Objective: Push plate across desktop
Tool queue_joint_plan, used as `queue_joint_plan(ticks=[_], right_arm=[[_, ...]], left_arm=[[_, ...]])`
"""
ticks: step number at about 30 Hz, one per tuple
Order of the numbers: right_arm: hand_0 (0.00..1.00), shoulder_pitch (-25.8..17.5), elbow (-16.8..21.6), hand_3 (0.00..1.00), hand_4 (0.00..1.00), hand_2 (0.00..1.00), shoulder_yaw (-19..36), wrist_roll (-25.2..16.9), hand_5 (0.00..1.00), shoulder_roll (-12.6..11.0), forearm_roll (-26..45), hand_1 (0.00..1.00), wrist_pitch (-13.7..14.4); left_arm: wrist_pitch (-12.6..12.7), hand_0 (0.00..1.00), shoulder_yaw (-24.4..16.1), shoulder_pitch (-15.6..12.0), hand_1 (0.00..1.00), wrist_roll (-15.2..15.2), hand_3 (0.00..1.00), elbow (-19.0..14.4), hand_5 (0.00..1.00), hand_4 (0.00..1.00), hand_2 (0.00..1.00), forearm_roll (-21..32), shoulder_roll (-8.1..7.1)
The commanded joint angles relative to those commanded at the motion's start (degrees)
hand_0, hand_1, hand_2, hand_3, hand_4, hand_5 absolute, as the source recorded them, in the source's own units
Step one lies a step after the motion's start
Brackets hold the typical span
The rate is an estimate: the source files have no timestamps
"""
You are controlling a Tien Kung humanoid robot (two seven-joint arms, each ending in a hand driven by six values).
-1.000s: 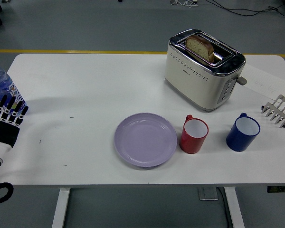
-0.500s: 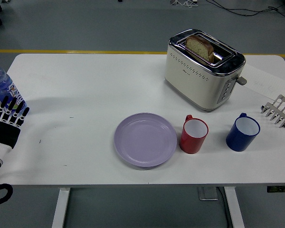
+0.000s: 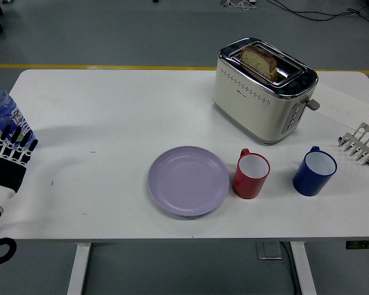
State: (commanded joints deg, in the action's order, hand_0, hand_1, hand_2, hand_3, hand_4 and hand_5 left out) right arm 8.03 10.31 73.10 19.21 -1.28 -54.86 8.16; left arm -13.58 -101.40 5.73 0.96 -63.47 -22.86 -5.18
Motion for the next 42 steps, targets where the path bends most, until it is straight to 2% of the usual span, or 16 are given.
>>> queue_joint_plan(ticks=[42], right_arm=[[0.514,-0.47,0.0,0.543,0.167,0.579,-0.24,0.11,0.316,-0.04,-0.14,0.477,0.05]], left_arm=[[-0.07,0.552,1.31,-0.68,0.672,0.35,0.668,0.92,0.998,0.526,0.683,-0.38,0.08]])
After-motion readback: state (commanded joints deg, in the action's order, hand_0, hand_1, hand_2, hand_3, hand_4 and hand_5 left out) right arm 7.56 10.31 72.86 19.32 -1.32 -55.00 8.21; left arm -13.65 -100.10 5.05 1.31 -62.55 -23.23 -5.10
